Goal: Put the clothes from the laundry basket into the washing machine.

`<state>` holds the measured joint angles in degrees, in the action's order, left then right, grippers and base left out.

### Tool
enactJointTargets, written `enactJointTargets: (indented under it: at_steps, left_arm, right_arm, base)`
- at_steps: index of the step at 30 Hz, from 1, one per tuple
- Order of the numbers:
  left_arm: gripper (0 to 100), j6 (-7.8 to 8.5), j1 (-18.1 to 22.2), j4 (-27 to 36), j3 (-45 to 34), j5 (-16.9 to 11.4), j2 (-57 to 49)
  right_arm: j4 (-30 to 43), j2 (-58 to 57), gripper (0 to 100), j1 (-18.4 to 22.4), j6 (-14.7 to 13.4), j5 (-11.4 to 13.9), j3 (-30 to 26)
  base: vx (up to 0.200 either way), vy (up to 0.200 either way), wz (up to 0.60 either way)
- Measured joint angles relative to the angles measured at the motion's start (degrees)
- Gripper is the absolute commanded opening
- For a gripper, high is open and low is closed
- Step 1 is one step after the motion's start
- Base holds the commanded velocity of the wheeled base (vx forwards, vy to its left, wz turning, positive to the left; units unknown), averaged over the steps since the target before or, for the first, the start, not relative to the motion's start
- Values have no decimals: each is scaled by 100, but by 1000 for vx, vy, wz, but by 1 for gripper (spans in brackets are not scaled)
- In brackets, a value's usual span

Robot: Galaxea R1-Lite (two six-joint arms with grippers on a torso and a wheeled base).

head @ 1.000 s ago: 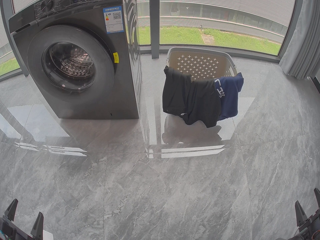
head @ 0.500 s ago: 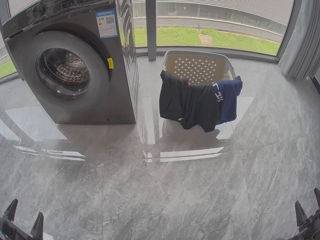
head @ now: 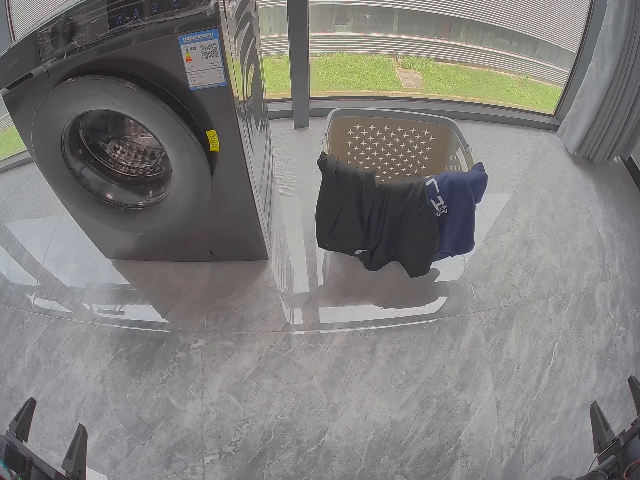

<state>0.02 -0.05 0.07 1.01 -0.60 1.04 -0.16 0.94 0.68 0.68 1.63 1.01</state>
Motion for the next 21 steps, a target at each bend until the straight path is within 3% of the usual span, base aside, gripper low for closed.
enactJointTargets:
  at_steps: [7,16,21]
  left_arm:
    - [100,-2,-5,2,0,0,0]
    - [100,5,-2,0,0,6,0]
    - [100,0,-2,2,0,5,0]
  right_arm:
    - [2,0,100,2,0,2,0]
    - [0,0,100,2,-2,2,0]
    - [0,0,100,2,0,2,0]
  base:
    - [200,0,0]
    - [0,0,0]
    - [200,0,0]
